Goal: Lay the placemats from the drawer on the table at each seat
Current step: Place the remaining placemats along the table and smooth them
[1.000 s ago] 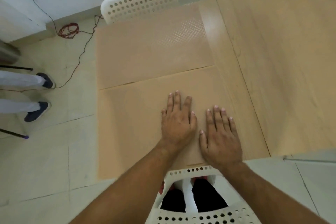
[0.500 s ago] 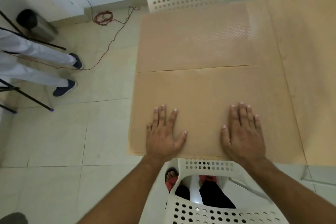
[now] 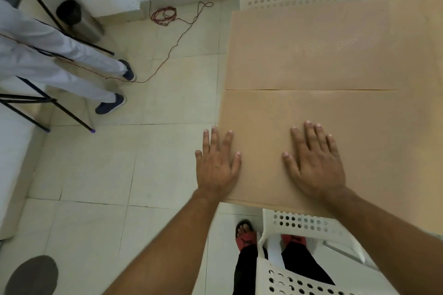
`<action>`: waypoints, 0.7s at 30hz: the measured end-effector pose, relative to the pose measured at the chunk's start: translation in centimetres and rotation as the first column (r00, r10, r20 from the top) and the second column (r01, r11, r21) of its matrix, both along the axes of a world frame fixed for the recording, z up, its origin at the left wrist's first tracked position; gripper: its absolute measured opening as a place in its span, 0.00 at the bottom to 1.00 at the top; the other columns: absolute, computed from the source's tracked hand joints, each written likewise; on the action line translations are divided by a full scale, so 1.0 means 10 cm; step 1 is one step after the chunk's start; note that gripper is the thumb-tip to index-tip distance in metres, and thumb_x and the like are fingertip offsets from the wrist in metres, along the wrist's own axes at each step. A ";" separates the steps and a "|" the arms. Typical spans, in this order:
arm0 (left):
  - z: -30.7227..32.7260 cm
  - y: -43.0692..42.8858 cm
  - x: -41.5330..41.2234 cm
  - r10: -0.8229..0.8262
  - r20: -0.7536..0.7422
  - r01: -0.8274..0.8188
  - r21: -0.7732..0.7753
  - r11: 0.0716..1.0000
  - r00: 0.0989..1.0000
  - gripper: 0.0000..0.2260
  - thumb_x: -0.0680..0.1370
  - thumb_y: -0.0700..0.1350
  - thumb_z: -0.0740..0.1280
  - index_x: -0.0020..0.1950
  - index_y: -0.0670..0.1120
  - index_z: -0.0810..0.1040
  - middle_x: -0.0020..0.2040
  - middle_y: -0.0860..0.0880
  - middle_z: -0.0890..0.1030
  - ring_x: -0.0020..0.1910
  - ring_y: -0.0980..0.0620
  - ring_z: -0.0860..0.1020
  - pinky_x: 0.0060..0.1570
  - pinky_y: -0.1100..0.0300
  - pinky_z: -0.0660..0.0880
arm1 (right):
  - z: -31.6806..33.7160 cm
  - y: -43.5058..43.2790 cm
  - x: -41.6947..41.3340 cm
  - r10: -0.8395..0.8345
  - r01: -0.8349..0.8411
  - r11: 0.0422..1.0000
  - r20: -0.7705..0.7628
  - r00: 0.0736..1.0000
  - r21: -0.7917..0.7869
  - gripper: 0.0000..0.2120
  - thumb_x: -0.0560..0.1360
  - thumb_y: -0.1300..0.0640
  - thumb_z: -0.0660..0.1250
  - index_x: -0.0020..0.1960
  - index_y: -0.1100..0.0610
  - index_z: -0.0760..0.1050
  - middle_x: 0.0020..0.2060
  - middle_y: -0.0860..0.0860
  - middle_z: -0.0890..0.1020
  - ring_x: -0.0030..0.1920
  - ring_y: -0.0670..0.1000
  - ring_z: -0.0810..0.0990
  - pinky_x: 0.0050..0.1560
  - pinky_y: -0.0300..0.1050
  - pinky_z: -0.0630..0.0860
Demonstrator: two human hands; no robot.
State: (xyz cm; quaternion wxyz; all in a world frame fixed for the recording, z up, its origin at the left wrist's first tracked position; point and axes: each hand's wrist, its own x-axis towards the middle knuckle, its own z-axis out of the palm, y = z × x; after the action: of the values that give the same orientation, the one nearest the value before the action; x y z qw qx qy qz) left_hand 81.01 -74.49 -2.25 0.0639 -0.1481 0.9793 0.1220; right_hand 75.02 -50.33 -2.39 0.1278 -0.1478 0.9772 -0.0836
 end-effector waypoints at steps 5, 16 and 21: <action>0.07 -0.05 -0.37 -0.059 -0.046 0.060 0.023 0.998 0.997 0.26 0.82 0.58 0.52 0.81 0.54 0.56 0.82 0.46 0.53 0.81 0.46 0.47 0.71 0.37 0.60 | 0.04 -0.02 -0.01 -0.020 0.021 1.000 0.019 1.000 -0.007 0.35 0.80 0.33 0.39 0.82 0.48 0.42 0.81 0.54 0.46 0.81 0.53 0.41 0.79 0.56 0.43; -0.05 0.42 -1.02 -0.107 -0.011 0.107 0.121 0.987 0.994 0.27 0.82 0.56 0.51 0.82 0.56 0.52 0.83 0.50 0.47 0.81 0.49 0.44 0.75 0.41 0.51 | 0.03 -0.32 -0.49 -0.074 0.073 0.997 -0.036 0.997 -0.026 0.33 0.79 0.37 0.44 0.81 0.49 0.50 0.80 0.58 0.54 0.80 0.59 0.51 0.77 0.59 0.48; -0.10 0.42 -1.00 -0.083 -0.062 0.088 0.087 0.992 0.995 0.26 0.82 0.56 0.53 0.80 0.55 0.57 0.82 0.49 0.53 0.81 0.47 0.49 0.74 0.41 0.56 | -0.06 -0.30 -0.51 -0.075 0.077 0.996 -0.040 0.996 0.035 0.34 0.79 0.36 0.44 0.82 0.49 0.49 0.81 0.56 0.52 0.80 0.58 0.50 0.78 0.57 0.46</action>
State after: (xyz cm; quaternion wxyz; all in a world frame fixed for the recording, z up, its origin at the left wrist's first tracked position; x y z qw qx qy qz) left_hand 71.03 -70.30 -3.27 0.0471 -0.0993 0.9798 0.1670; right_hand 69.96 -53.32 -3.04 0.1081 -0.1097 0.9857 -0.0678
